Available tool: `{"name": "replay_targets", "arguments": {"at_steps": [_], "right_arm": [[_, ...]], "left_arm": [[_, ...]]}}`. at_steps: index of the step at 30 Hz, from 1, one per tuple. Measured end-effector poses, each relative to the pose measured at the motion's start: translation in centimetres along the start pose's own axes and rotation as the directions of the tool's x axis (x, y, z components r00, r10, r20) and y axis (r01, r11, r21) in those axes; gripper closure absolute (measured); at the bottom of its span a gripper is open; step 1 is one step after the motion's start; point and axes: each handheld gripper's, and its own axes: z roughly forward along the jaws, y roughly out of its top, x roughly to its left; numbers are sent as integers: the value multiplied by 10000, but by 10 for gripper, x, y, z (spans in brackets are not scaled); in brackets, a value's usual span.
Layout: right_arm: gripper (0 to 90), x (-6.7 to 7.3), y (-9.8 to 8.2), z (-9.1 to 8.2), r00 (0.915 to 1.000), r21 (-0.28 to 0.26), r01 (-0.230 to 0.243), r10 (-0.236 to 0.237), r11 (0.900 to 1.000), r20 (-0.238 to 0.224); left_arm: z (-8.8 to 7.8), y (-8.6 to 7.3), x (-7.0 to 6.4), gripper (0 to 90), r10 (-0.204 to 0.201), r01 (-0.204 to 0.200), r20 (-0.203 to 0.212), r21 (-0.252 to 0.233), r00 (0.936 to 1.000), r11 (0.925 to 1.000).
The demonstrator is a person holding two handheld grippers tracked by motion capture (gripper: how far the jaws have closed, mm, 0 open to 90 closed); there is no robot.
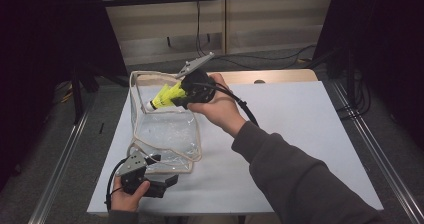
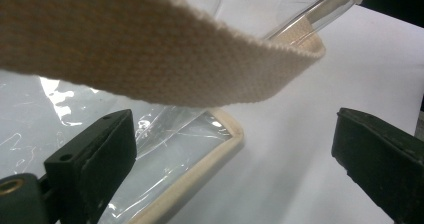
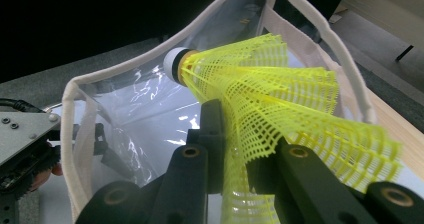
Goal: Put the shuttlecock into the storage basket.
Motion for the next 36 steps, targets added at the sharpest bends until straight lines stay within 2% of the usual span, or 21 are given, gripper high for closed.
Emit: {"name": "replay_targets", "arguments": {"at_steps": [7,17,36], "right_arm": [[798,7,0,9,9999,125,73,-72,9999,-112],[798,17,0,25,9998,279,200,-199,9994,-35],[798,21,-3,47,9999,484,71,-65,9988,-114]], "left_arm": [[0,0,0,41,43,-43,-5,3,10000,10000],[0,0,0,41,-6,6,20,5,10000,10000],[0,0,-1,41,-3,4,38,-52,10000,10000]]}}
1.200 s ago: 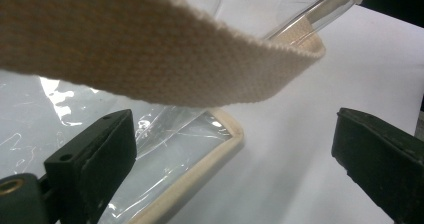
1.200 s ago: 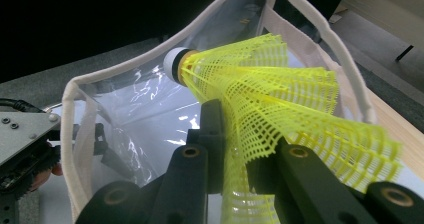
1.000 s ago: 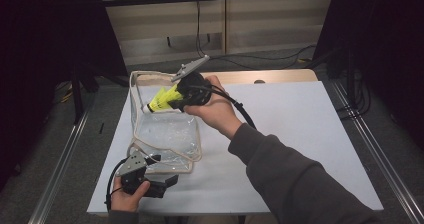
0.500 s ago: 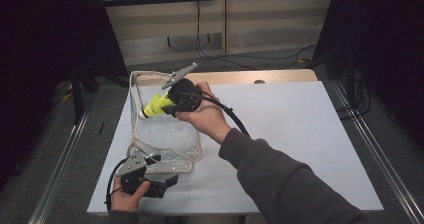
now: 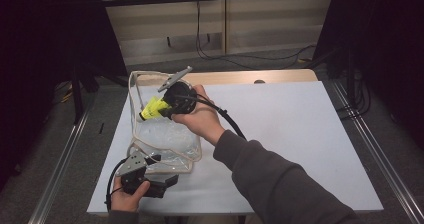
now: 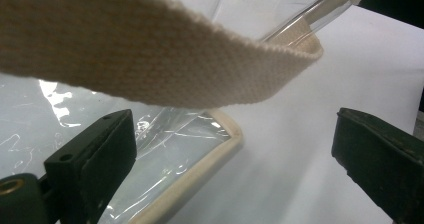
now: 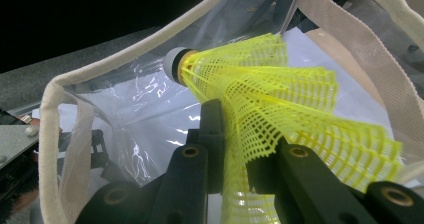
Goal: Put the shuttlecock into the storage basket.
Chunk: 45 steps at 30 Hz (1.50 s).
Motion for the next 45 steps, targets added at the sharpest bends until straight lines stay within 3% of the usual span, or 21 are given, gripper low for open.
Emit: {"name": "replay_targets", "arguments": {"at_steps": [33,45], "right_arm": [[796,5,1,39,9987,250,-467,462,9986,215],[796,5,4,43,9976,376,-671,664,9970,194]], "left_arm": [[0,0,0,41,-22,22,69,-46,10000,10000],[1,-1,0,41,-40,40,26,-148,10000,9999]]}}
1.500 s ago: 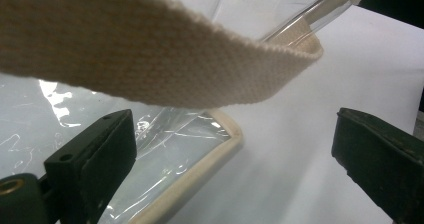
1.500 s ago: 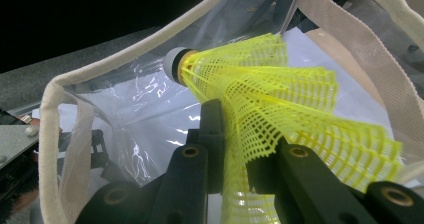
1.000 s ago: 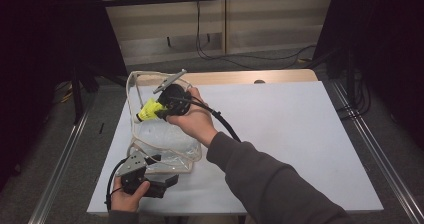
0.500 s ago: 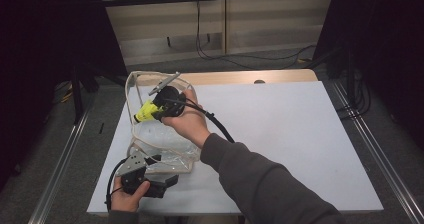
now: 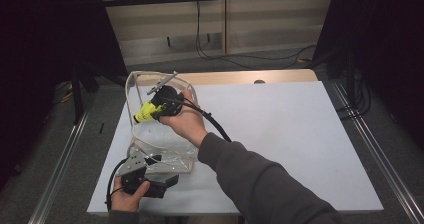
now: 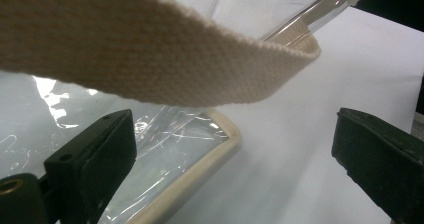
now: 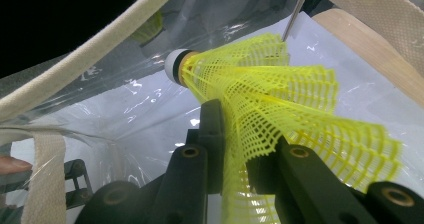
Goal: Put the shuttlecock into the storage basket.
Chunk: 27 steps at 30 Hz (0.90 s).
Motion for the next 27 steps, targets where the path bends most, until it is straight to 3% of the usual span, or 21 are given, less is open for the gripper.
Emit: {"name": "replay_targets", "arguments": {"at_steps": [27], "right_arm": [[795,5,-5,21,10000,29,-31,31,10000,31]], "left_arm": [[0,0,0,41,92,-93,24,172,10000,9998]]}}
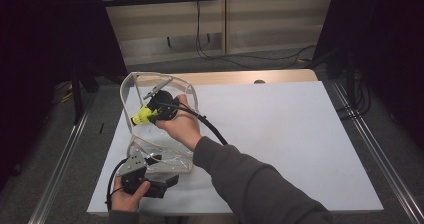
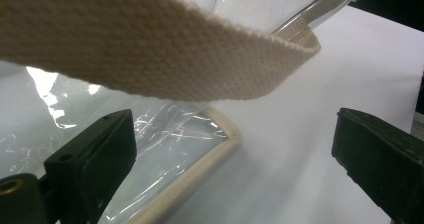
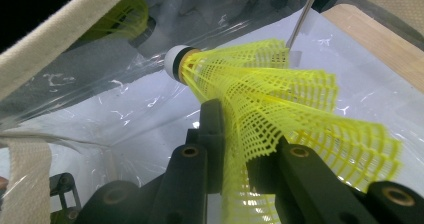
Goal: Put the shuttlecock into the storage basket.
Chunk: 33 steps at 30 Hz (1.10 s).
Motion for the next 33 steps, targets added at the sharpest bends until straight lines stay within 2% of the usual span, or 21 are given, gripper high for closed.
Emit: {"name": "replay_targets", "arguments": {"at_steps": [33], "right_arm": [[791,-5,-14,26,9998,522,217,-218,9984,5]], "left_arm": [[1,-1,0,42,-66,66,20,-16,10000,10000]]}}
